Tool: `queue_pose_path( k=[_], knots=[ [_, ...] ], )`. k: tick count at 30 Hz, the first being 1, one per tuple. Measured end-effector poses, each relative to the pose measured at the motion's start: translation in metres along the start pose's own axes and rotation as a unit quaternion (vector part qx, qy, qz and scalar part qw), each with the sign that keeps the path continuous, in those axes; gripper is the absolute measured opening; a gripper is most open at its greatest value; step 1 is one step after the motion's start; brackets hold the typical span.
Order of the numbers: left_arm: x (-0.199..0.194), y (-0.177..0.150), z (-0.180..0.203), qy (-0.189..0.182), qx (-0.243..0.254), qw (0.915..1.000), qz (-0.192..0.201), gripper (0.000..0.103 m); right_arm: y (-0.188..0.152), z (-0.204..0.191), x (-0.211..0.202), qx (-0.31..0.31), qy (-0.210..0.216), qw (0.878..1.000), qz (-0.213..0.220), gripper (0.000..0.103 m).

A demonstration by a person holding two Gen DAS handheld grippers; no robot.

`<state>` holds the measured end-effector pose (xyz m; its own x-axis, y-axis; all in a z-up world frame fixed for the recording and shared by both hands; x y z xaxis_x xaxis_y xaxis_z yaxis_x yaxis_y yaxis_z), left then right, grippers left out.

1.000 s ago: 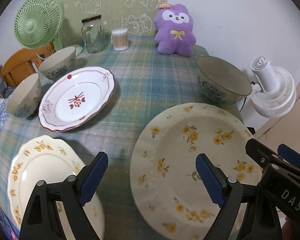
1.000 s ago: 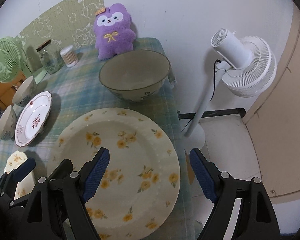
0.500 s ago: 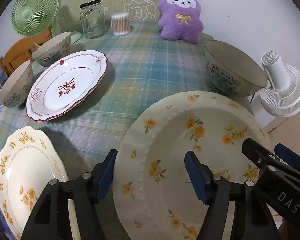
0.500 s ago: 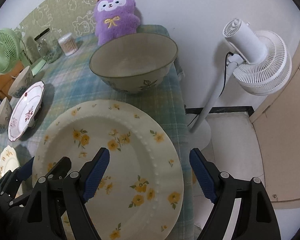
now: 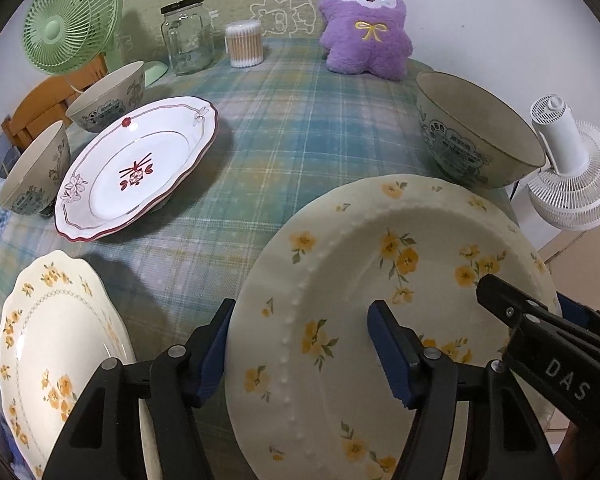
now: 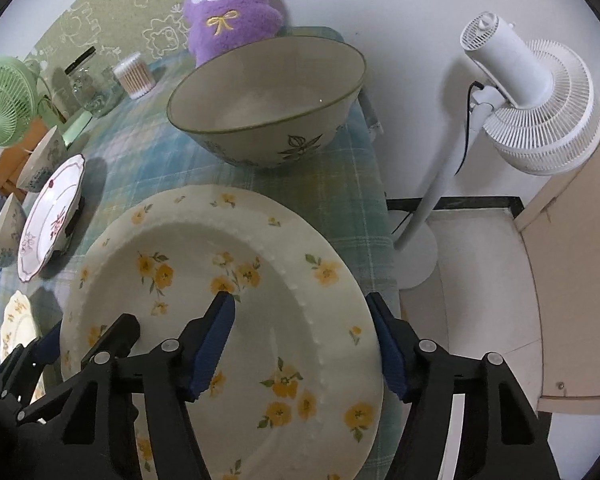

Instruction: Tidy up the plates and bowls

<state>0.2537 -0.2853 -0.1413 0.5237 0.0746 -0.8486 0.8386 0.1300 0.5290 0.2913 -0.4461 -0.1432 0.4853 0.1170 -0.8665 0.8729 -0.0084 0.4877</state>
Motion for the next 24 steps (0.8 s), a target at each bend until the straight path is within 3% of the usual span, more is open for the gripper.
queue_pose_path(
  k=[3, 11, 24],
  knots=[
    [0.0, 0.001, -0.002, -0.003, -0.009, 0.9999, -0.004, 0.066, -0.003, -0.005, 0.0, -0.022, -0.009, 1.0, 0.0, 0.066],
    [-0.002, 0.005, -0.004, 0.004, -0.028, 0.9996, -0.005, 0.061, -0.006, -0.002, -0.002, -0.004, -0.013, 1.0, -0.012, 0.066],
    [-0.018, -0.001, -0.005, 0.0, -0.014, 0.9999, -0.003, 0.061, -0.014, -0.004, -0.022, 0.0, -0.022, 1.0, -0.011, 0.066]
  ],
)
Point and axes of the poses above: each gripper's, at about its wrist camera, not at the fingertips, and x roughly the way its jaws point, z to its right, y to its top, the point moved 1 cm from there along x, roughly the way its jaws point, and after that the axes turned 3 degrees about z, right-handed, at the moved point
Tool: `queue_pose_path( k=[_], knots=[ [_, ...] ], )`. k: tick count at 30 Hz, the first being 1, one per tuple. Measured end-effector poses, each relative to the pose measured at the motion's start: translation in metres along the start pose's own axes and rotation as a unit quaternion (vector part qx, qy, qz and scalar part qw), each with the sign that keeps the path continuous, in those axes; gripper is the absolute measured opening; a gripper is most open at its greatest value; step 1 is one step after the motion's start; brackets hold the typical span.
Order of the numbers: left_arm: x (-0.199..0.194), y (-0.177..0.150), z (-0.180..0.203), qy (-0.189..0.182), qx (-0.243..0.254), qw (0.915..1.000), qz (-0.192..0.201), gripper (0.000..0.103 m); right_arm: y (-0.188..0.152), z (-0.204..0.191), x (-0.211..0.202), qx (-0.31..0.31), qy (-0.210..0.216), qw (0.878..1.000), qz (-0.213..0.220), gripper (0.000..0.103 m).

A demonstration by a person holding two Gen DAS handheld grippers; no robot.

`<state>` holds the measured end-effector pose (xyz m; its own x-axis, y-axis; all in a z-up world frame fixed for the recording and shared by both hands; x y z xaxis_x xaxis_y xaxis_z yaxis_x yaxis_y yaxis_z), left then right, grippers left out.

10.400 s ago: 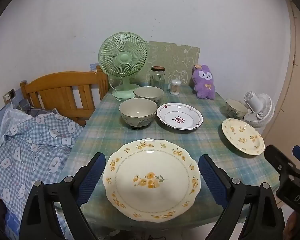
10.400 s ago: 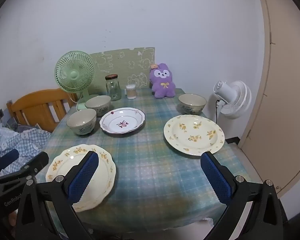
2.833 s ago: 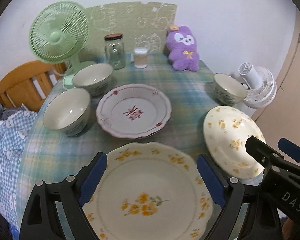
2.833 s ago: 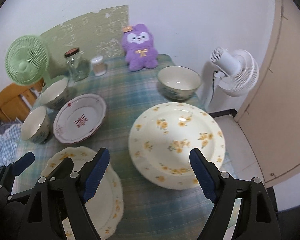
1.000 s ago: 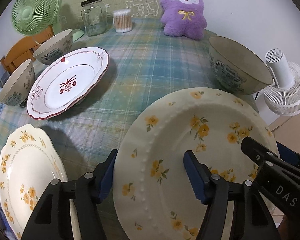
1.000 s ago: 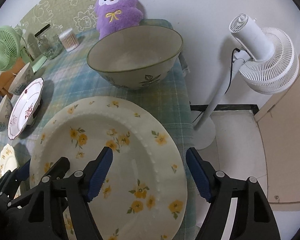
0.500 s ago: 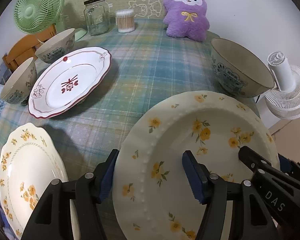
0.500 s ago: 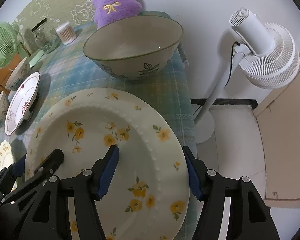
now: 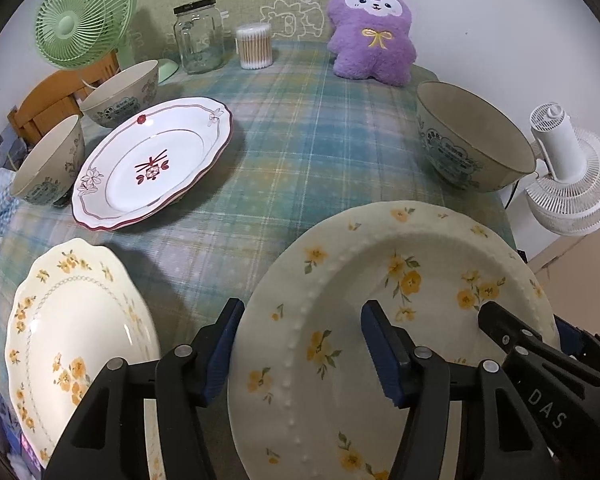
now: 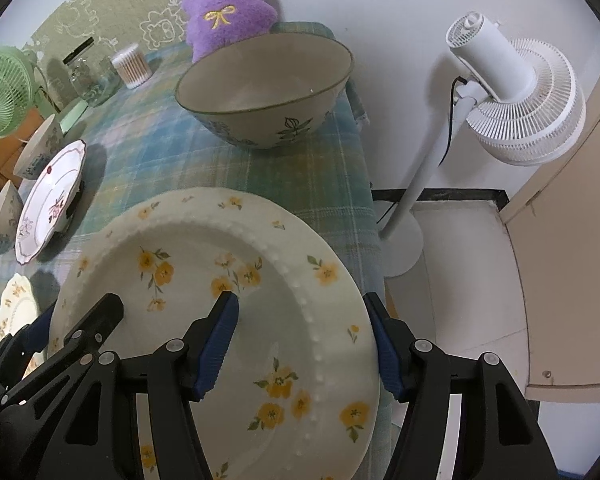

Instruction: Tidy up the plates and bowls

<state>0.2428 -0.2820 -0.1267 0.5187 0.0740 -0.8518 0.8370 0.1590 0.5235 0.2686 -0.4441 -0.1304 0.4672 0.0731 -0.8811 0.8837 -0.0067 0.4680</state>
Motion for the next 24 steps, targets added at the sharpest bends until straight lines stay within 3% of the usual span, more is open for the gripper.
queue_pose_path(
  k=[24],
  knots=[
    [-0.054, 0.007, -0.033, -0.02, 0.006, 0.9992, 0.033, 0.061, -0.009, -0.037, -0.06, 0.006, -0.008, 0.999, 0.035, 0.066]
  ],
)
Point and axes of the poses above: each gripper's, at about its wrist camera, not at the fingertips, and x roughly the way its jaws point, z to its right, y to its top, the point moved 1 cm from there along x, roughly the way its jaws point, and after that the axes turned 3 degrees about z, right-handed, at the moved point
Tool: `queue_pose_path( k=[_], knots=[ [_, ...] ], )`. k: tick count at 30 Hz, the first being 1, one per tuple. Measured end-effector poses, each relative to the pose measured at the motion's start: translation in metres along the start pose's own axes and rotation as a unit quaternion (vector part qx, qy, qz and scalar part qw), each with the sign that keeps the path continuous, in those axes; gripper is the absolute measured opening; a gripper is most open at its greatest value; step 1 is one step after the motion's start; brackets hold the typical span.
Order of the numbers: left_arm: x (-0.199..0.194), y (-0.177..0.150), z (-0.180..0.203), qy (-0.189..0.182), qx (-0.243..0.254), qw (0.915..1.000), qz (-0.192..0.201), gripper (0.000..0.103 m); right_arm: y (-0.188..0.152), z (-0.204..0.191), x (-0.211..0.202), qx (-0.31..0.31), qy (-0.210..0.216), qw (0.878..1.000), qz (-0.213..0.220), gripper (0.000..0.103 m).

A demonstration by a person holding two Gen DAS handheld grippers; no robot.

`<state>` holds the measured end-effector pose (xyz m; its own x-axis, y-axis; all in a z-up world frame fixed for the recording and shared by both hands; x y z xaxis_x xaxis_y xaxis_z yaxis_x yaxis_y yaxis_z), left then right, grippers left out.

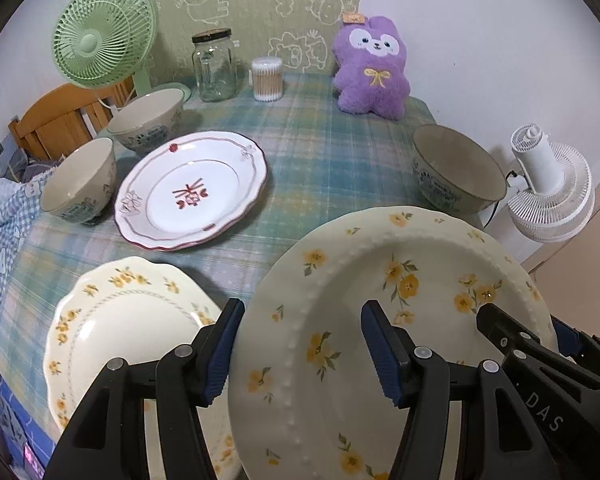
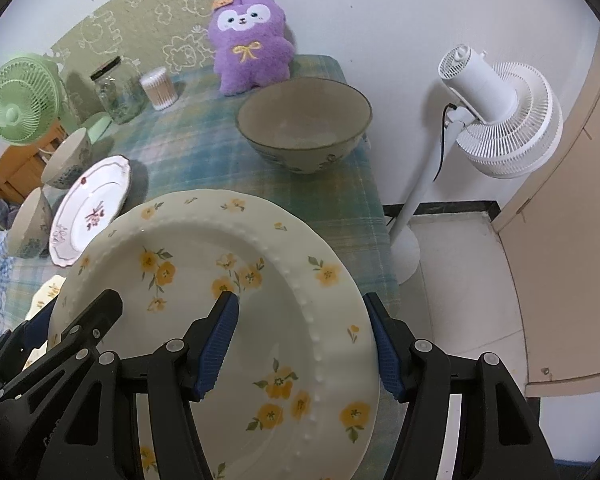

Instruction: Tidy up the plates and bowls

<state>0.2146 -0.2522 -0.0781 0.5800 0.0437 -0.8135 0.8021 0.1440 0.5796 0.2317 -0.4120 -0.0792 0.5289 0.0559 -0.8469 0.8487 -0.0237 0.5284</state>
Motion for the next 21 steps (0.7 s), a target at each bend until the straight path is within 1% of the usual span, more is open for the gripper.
queue_pose_path(
  k=[5, 14, 21],
  knots=[
    [-0.012, 0.0, -0.017, -0.003, 0.006, 0.9999, 0.008, 0.061, -0.004, -0.018, -0.012, 0.003, 0.0, 1.0, 0.008, 0.066],
    [-0.026, -0.002, -0.054, -0.007, -0.002, 0.9999, 0.015, 0.061, -0.012, -0.054, -0.024, -0.001, 0.004, 1.0, 0.015, 0.066],
    [-0.028, -0.01, -0.087, -0.005, -0.013, 0.9999, 0.004, 0.061, -0.023, -0.084, -0.023, -0.003, 0.005, 1.0, 0.007, 0.066]
  ],
)
Point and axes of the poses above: each gripper's, at about its wrist camera, not at the fingertips, and x roughly the way its jaws point, z to its right, y to its top, the point moved 1 cm from there along x, roughly the way its jaws point, and after that the axes turned 3 degrees about z, right-handed, at the moved point
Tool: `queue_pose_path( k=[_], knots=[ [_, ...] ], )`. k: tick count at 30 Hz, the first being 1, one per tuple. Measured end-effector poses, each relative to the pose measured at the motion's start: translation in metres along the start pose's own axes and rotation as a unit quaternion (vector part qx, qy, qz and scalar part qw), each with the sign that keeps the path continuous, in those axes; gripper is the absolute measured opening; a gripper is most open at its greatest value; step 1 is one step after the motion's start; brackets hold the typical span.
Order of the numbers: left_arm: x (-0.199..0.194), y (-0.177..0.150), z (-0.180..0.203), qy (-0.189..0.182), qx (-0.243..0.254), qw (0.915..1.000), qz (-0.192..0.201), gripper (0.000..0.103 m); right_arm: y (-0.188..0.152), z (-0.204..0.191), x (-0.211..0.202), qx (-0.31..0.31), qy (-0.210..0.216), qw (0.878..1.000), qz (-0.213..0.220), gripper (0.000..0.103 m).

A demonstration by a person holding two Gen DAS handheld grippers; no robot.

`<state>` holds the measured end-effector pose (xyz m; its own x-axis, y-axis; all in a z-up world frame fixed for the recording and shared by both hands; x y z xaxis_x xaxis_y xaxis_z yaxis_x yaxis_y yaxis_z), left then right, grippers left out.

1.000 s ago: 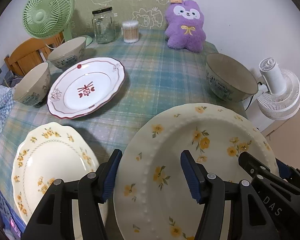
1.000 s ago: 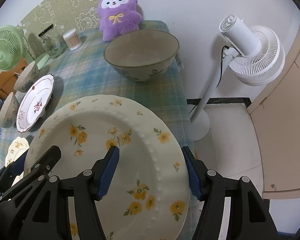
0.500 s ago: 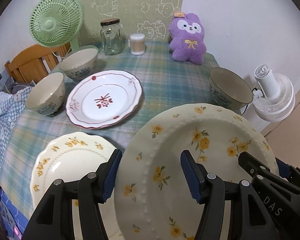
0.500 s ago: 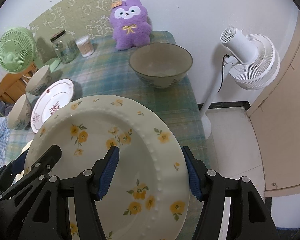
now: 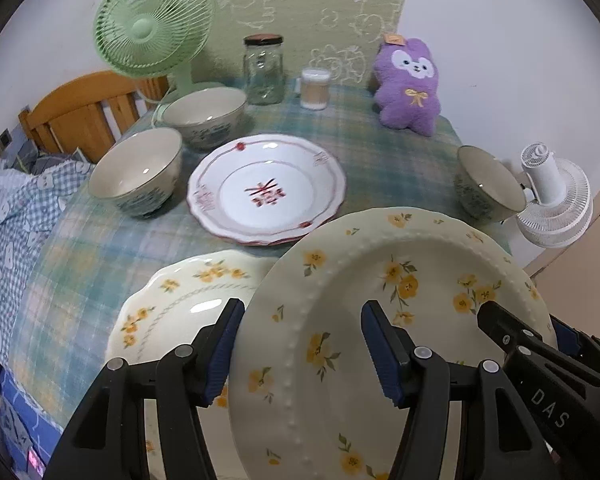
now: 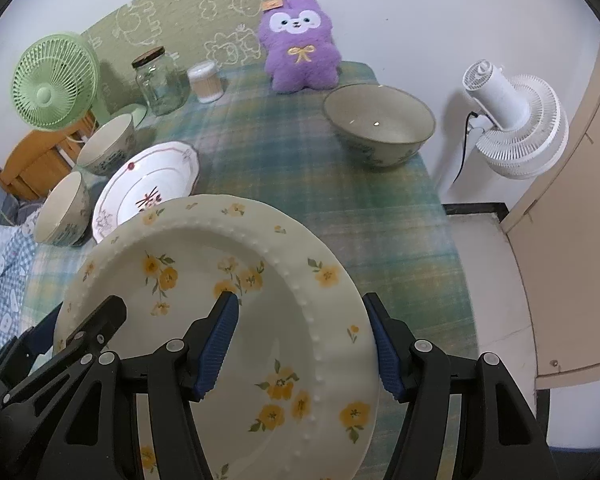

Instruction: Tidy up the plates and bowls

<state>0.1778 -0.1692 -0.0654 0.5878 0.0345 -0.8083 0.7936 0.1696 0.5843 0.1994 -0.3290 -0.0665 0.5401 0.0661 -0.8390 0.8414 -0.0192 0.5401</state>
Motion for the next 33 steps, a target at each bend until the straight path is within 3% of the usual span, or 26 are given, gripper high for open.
queue_pose_path(
  k=[18, 33],
  knots=[
    [0.019, -0.029, -0.072, 0.013, -0.017, 0.9989, -0.042, 0.061, -0.031, -0.07, 0.027, -0.031, -0.003, 0.999, -0.033, 0.066],
    [0.038, -0.04, -0.089, 0.014, 0.003, 0.9989, -0.044, 0.062, -0.045, -0.091, 0.044, -0.048, -0.018, 0.998, -0.048, 0.066]
  ],
)
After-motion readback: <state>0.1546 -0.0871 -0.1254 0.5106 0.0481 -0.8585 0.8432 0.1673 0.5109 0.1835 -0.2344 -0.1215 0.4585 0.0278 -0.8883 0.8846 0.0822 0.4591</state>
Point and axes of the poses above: each gripper's, at about its wrist camera, not at the fingertips, and x roughly the way its jaws point, z to its right, y to its top, the point moved 1 cm from there along x, roughly the way its jaws point, and after that the axes turned 3 degrees about z, right-handed, at the moved point
